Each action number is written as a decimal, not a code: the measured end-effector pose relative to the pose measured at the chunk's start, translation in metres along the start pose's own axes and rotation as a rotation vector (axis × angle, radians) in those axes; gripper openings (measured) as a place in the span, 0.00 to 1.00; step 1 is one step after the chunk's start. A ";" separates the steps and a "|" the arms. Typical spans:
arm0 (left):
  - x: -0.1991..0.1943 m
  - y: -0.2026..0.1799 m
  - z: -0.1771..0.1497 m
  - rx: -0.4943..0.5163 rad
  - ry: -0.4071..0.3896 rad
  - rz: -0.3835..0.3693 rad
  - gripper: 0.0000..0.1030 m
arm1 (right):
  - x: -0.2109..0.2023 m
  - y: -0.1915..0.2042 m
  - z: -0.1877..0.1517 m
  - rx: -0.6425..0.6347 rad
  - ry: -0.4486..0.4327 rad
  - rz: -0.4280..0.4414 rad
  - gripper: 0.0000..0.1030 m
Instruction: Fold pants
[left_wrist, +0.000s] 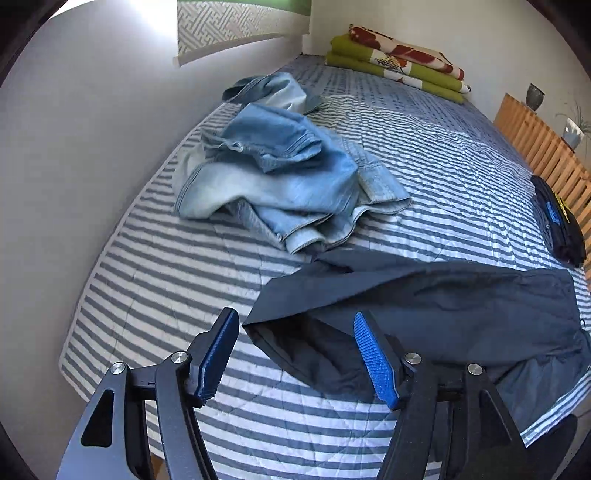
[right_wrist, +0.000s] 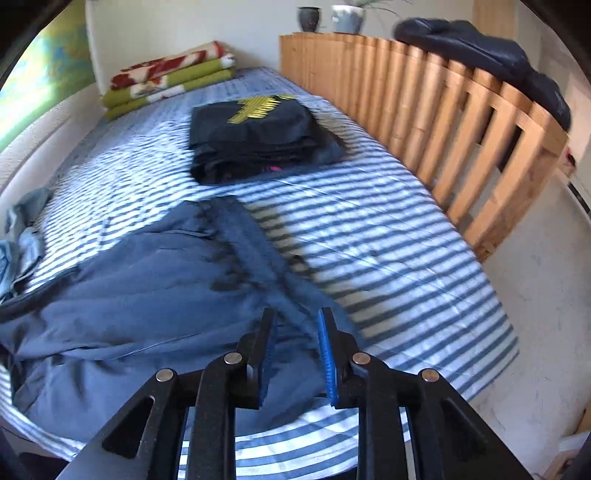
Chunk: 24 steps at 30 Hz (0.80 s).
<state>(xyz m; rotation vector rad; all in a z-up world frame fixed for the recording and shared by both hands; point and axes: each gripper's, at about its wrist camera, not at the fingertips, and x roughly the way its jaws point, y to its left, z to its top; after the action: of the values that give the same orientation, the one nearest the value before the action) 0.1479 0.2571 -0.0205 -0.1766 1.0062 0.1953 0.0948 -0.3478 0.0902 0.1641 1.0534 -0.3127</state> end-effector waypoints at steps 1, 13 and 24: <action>0.005 0.009 -0.010 -0.031 0.006 -0.017 0.70 | -0.001 0.016 0.003 -0.030 -0.002 0.033 0.21; 0.084 -0.007 -0.089 -0.144 0.201 -0.163 0.71 | 0.028 0.270 -0.018 -0.506 0.088 0.418 0.40; 0.063 0.006 -0.067 -0.125 0.114 -0.070 0.02 | 0.078 0.377 -0.061 -0.750 0.149 0.329 0.03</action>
<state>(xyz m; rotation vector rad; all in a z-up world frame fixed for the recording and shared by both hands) 0.1247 0.2519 -0.1091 -0.3392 1.1000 0.1859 0.2042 0.0113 -0.0143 -0.3176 1.2052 0.4040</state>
